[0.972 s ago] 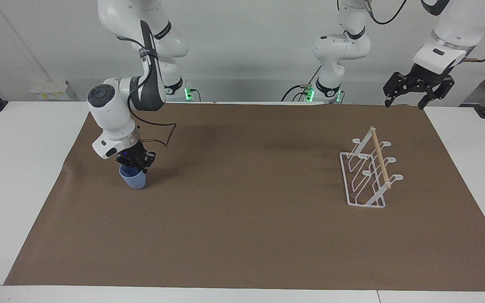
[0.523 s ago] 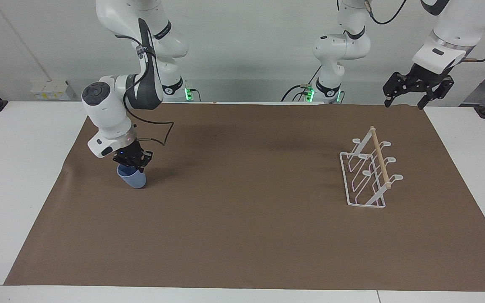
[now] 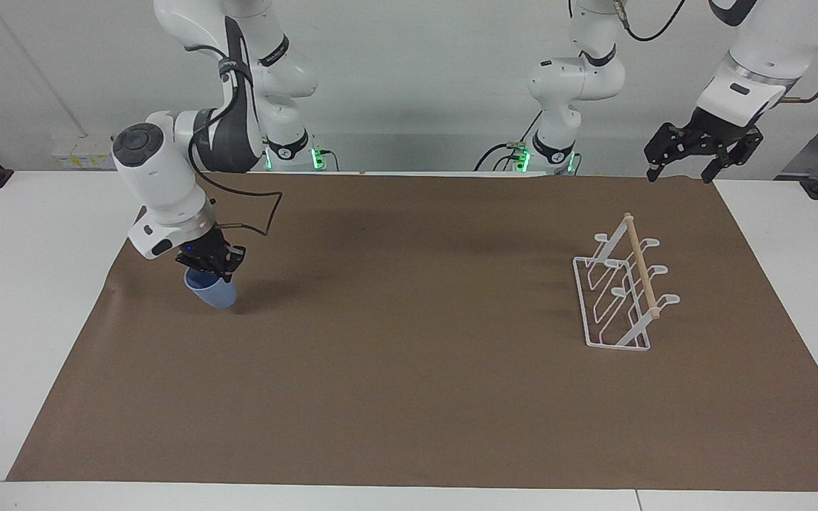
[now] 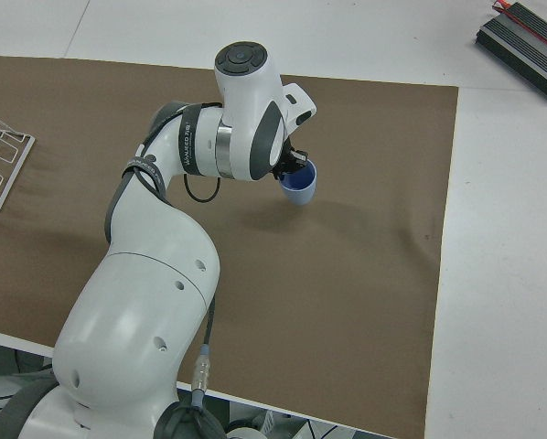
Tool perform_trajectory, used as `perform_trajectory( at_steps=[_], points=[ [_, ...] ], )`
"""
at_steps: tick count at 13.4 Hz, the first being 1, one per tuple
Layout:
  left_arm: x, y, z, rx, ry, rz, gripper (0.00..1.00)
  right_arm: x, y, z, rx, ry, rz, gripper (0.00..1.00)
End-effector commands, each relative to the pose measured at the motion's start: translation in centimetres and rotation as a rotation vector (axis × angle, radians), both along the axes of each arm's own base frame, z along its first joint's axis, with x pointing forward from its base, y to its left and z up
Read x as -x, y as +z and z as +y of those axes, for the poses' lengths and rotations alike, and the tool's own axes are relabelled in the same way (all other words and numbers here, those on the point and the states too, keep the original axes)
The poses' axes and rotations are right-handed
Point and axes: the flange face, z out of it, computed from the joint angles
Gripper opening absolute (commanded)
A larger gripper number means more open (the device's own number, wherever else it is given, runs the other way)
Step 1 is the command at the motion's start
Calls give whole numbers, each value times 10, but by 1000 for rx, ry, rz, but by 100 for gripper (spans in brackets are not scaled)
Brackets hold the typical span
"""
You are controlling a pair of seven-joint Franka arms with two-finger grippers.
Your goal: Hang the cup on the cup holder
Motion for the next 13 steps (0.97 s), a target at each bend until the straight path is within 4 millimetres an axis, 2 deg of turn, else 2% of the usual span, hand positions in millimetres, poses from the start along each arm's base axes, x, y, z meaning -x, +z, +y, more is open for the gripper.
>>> perform_trajectory(
  at_steps=[1, 7, 13],
  points=[
    [9, 1, -6, 3, 6, 13, 100, -2, 31, -4, -5, 16, 10, 0],
    [13, 0, -9, 1, 1, 22, 100, 6, 104, 1, -1, 43, 39, 0],
    [16, -2, -8, 0, 3, 31, 100, 36, 147, 8, 6, 130, 76, 0]
  ],
)
